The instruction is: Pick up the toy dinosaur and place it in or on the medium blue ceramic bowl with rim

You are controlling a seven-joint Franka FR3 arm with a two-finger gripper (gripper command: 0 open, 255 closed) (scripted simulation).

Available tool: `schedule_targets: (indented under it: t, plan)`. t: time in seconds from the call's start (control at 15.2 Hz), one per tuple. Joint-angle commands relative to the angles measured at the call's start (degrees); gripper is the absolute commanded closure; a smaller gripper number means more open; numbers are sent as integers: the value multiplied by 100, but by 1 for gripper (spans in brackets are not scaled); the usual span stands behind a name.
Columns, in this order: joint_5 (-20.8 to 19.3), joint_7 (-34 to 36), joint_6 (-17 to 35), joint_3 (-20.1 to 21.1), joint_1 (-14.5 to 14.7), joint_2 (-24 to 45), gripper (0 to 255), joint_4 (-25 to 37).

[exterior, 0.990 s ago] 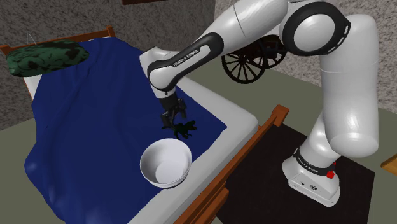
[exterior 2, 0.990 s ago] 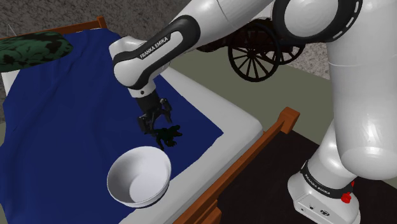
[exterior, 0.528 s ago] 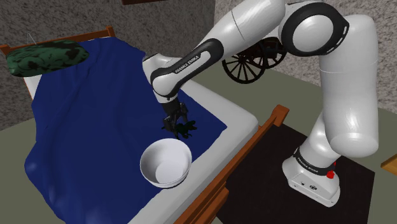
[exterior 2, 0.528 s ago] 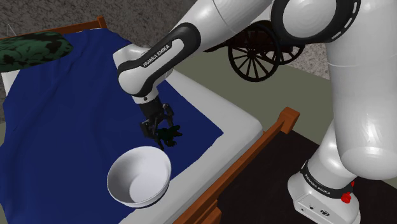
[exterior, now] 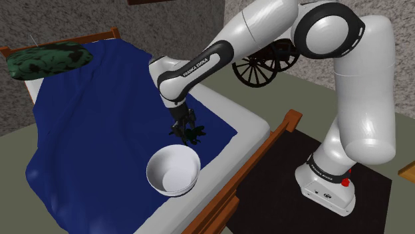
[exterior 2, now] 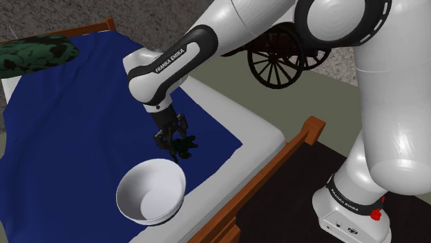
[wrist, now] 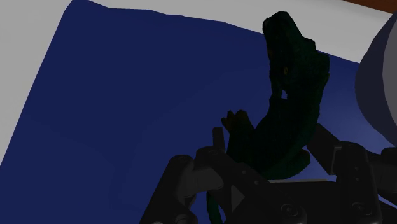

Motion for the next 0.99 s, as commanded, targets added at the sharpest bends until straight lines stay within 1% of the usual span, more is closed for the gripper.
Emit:
schedule_targets:
  t: [0.0,0.33,0.92]
  plan:
    - [0,-1,0,-1,-1,0,255,0]
    - [0,2,3,0,1,2,255,0]
    - [62,5,-537,35,-27,-366,255,178]
